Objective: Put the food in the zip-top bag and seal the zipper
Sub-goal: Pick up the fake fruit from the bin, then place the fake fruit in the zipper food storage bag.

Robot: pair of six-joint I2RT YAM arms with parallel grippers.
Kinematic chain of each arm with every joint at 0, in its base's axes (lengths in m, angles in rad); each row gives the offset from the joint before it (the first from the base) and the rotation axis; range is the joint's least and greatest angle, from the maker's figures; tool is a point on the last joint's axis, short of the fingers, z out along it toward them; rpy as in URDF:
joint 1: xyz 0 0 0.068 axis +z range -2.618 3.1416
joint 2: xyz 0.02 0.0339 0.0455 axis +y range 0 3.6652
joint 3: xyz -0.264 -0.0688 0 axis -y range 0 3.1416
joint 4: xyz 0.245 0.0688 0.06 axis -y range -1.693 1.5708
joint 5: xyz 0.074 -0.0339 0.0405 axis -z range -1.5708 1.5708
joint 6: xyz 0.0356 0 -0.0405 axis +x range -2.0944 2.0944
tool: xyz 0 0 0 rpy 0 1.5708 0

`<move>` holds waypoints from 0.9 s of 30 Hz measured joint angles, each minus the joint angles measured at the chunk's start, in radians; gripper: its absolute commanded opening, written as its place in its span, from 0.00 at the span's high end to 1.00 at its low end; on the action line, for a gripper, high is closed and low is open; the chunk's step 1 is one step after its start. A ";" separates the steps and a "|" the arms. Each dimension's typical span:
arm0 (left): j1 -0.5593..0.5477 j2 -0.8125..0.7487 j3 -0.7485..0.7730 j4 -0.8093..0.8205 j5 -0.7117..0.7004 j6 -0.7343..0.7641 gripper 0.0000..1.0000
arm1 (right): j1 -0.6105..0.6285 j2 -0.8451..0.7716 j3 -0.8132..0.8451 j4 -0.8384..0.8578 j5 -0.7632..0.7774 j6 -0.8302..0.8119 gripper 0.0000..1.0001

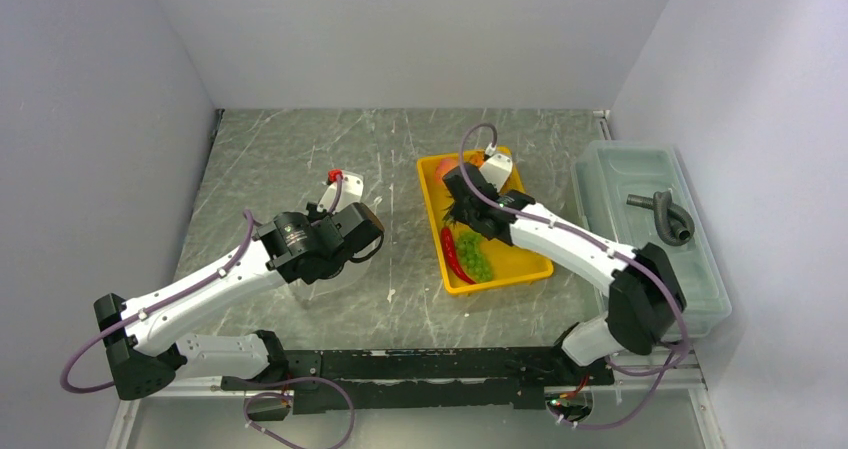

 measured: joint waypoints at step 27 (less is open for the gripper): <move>0.000 -0.010 0.000 0.004 -0.026 0.001 1.00 | 0.040 -0.444 -0.145 0.060 -0.850 -0.589 1.00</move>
